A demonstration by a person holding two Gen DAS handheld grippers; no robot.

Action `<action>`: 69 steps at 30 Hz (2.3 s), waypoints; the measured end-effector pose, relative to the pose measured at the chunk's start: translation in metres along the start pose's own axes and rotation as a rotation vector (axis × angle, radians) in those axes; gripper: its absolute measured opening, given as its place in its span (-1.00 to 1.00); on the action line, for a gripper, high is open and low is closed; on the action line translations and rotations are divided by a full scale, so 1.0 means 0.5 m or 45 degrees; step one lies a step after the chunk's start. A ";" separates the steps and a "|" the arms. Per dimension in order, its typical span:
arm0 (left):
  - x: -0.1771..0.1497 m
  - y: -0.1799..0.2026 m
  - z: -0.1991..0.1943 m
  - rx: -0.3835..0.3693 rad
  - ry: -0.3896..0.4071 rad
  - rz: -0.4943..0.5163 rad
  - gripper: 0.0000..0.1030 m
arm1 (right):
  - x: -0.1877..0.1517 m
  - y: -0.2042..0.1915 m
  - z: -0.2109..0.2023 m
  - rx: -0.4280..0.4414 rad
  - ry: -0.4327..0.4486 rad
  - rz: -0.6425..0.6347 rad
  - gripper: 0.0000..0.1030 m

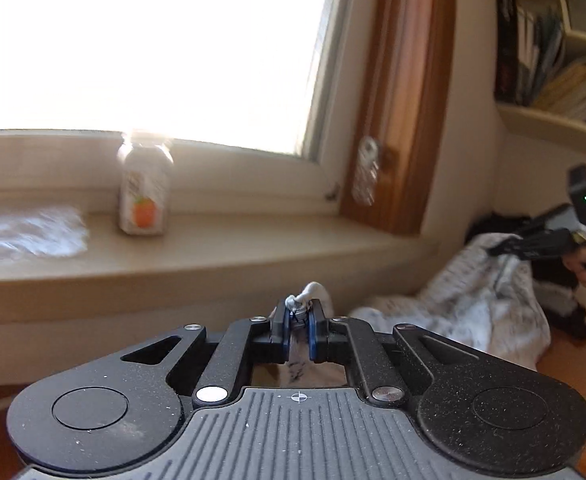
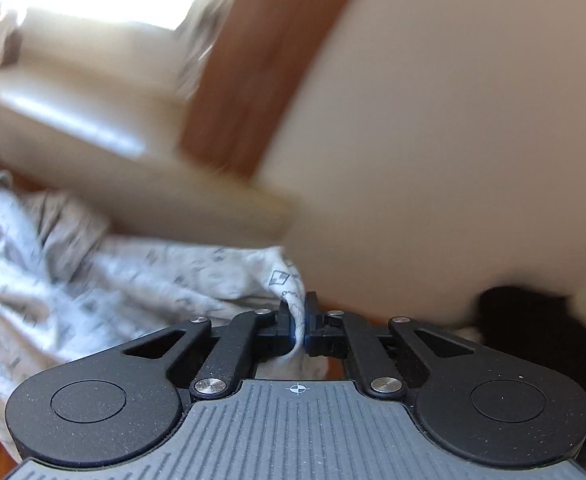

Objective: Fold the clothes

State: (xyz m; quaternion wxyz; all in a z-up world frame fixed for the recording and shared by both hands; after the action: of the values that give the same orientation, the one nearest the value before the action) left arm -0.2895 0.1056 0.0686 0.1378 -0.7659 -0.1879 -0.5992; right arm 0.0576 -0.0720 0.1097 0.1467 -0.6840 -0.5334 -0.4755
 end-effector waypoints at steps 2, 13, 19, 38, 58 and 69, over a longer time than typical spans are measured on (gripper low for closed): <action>0.010 -0.013 -0.016 -0.002 0.039 -0.030 -0.83 | 0.016 0.043 -0.051 -0.069 0.067 0.029 -0.93; 0.045 -0.106 -0.106 0.038 0.159 -0.133 -0.83 | -0.008 0.302 -0.246 -0.503 0.222 0.252 -0.93; 0.037 -0.088 -0.084 -0.027 0.055 -0.089 -0.66 | -0.100 0.283 -0.183 -0.218 -0.027 0.307 -0.40; -0.009 -0.082 -0.024 0.006 -0.083 -0.061 0.42 | -0.211 0.035 -0.032 0.292 -0.129 0.379 -0.08; -0.059 -0.030 0.040 -0.071 -0.226 0.005 0.48 | -0.325 0.091 -0.012 0.273 -0.067 0.556 0.07; -0.060 0.021 0.053 -0.176 -0.237 -0.059 -0.30 | -0.338 0.105 -0.016 0.342 0.000 0.642 0.13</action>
State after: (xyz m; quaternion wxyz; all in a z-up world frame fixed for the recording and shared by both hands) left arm -0.2682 0.1040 0.0330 0.0526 -0.8213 -0.1757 -0.5401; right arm 0.1027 -0.1976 -0.0067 0.3495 -0.7696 -0.4045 -0.3491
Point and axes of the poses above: each gripper's, at about its wrist camera, not at the fingertips, and z roughly the way its jaws point, y to its right, x to its top, the point moved 3 cm from there along z, roughly the way its jaws point, and after that the axes turned 11 degrees about z, right-handed, at the moved point
